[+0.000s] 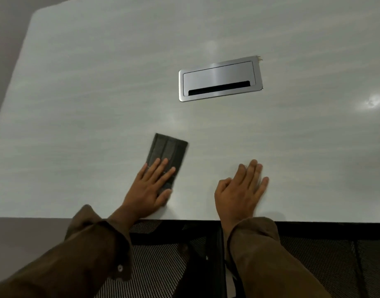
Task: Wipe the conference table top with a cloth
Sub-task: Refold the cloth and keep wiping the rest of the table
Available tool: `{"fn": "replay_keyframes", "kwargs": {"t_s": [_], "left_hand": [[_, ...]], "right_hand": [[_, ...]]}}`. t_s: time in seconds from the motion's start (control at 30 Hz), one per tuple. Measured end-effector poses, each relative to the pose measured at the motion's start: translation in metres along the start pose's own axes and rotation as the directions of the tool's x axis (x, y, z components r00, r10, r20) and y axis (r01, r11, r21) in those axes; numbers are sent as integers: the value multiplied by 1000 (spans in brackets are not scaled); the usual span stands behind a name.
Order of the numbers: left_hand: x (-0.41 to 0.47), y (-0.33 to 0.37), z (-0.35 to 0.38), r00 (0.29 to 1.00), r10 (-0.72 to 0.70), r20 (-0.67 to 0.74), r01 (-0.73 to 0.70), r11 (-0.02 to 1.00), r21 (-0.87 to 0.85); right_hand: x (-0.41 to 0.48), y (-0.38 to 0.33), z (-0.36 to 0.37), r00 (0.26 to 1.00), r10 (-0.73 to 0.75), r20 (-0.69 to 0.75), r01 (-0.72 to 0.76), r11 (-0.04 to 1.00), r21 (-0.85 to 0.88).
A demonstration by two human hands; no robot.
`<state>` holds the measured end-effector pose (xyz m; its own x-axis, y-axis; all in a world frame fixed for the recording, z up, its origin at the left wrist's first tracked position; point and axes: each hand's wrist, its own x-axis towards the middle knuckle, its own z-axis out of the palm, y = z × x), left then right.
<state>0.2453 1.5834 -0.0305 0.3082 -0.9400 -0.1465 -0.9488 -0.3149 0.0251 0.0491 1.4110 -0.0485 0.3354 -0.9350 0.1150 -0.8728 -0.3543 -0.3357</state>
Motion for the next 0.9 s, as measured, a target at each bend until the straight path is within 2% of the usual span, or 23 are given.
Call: {"fn": "replay_keyframes", "kwargs": {"t_s": [0.17,0.23,0.3,0.37,0.47,0.53,0.63,0.73,0.8,0.83,0.9], "left_hand": [[109,-35,-13,957,-289,-17,288,956,-65],[156,-21,-21,914,-405,2,403,909,-105],[184,-1,-24,892,-452,26,452,883,-124],[192,24,-27,914,-404,37,406,905,-129],[160,54,-23,978,-196,74,204,972,-115],[121,66,-17,996,-57,74,66,990,-124],[35,64,-4,991,121,58,-114,988,-105],[-40,25,7,967,248,62,-247,969,-20],[-68,-10,6,957,284,64,-287,957,33],[-74,-24,5,963,259,70,-263,964,45],[-68,-35,1,988,120,92,-121,993,0]], "right_hand": [[0,-3,6,998,7,-62,-8,1000,-20],[0,-2,5,996,8,-84,-9,1000,-15],[-1,-4,6,992,21,-124,-21,1000,-2],[0,-5,5,990,30,-140,-28,999,17],[-1,-5,3,993,32,-117,-29,999,31],[0,-5,2,995,36,-96,-32,999,43],[-2,-8,-6,998,48,-47,-46,997,57],[-5,-10,-10,999,44,4,-44,999,23],[-7,-13,-13,997,49,65,-47,998,-34],[-5,-17,-15,993,48,104,-41,996,-74],[4,-28,-18,956,124,267,-79,981,-175]]}}
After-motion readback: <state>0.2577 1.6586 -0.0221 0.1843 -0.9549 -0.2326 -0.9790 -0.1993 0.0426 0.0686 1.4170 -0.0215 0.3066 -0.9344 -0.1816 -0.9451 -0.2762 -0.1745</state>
